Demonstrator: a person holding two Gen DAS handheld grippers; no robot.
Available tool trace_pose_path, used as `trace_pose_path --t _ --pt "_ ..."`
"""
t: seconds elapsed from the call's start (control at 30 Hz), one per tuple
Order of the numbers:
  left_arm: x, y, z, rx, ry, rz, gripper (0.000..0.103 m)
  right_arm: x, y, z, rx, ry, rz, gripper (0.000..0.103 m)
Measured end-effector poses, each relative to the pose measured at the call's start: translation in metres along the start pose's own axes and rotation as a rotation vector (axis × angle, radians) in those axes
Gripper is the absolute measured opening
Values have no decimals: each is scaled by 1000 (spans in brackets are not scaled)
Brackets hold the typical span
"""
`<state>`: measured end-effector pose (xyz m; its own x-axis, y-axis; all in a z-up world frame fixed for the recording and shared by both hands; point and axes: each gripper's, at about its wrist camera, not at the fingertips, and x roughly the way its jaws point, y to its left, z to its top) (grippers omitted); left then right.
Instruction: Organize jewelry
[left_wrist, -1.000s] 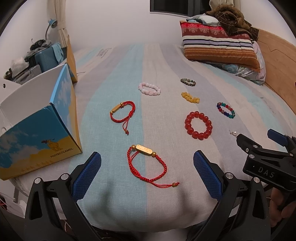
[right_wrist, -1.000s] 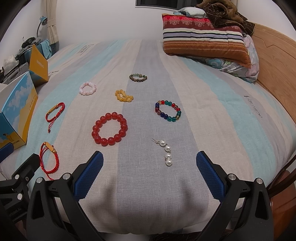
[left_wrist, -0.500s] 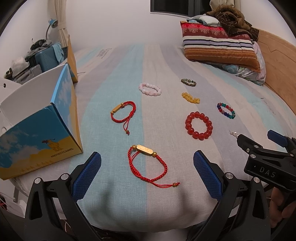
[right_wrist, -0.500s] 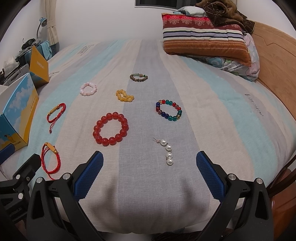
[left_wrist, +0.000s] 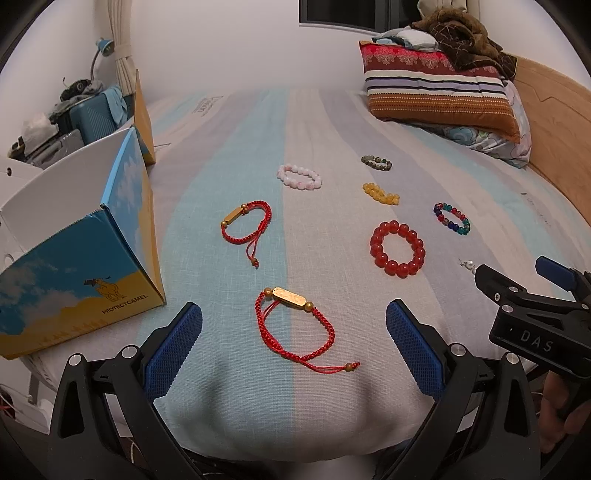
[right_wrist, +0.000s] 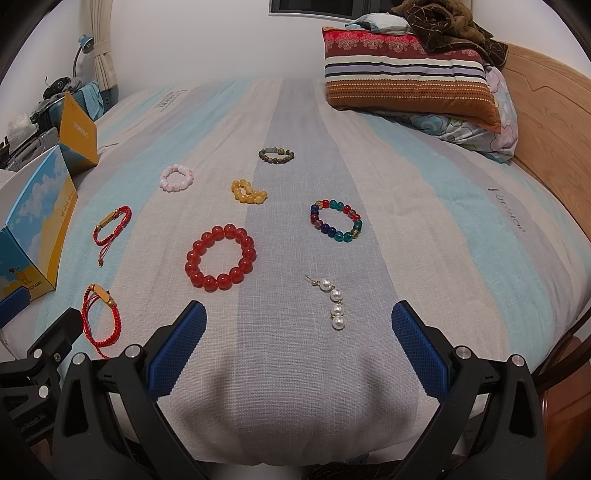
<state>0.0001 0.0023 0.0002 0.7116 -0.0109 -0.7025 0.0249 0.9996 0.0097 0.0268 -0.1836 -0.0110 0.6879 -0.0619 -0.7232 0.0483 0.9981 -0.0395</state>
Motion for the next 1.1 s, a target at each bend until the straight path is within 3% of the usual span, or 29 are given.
trace_pose_path --t 1.1 --pt "1 0 0 3 3 3 97 -3 0 0 -1 -11 -4 96"
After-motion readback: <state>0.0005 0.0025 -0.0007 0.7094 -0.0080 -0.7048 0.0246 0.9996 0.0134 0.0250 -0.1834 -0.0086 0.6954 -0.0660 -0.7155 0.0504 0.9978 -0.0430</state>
